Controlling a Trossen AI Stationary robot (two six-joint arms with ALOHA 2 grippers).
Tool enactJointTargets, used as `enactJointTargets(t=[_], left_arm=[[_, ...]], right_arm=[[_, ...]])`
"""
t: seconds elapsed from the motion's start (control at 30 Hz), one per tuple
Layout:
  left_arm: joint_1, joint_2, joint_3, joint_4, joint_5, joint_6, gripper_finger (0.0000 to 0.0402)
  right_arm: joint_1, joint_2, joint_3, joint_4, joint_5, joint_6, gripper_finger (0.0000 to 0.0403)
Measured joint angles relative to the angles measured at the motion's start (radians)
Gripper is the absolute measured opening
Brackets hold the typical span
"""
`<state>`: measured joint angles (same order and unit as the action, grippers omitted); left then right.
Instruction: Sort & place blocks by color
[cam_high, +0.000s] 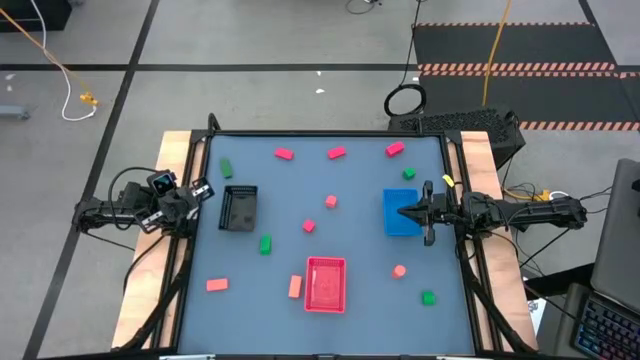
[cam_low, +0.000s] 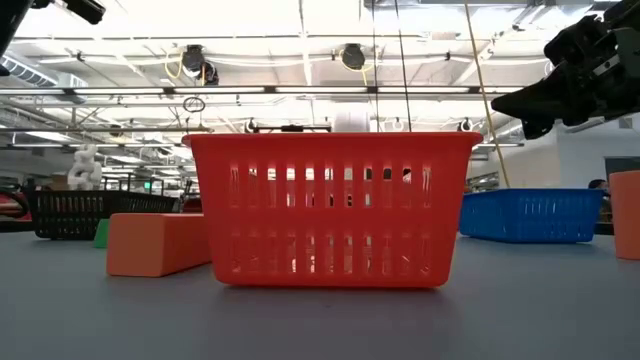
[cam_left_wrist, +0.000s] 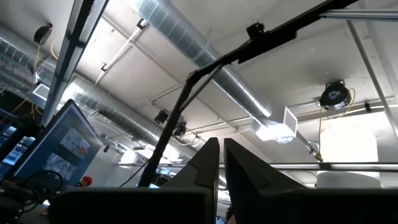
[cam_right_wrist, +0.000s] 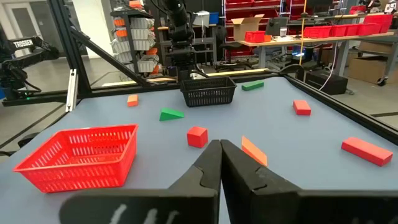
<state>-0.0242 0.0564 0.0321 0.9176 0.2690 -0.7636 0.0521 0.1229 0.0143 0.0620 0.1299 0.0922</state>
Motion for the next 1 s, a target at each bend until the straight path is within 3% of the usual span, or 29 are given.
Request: enactJointTargets(t=[0.73,1.0], left_arm=[[0.0,0.0,0.0,0.0,0.0,0.0,0.0026],[0.0,0.0,0.0,0.0,0.0,0.004,0.0026]], right_arm=[[0.0,0.0,0.0,0.002,0.0,0.0,0.0],[0.0,0.0,0.0,0.091,0.0,0.001,0.0]])
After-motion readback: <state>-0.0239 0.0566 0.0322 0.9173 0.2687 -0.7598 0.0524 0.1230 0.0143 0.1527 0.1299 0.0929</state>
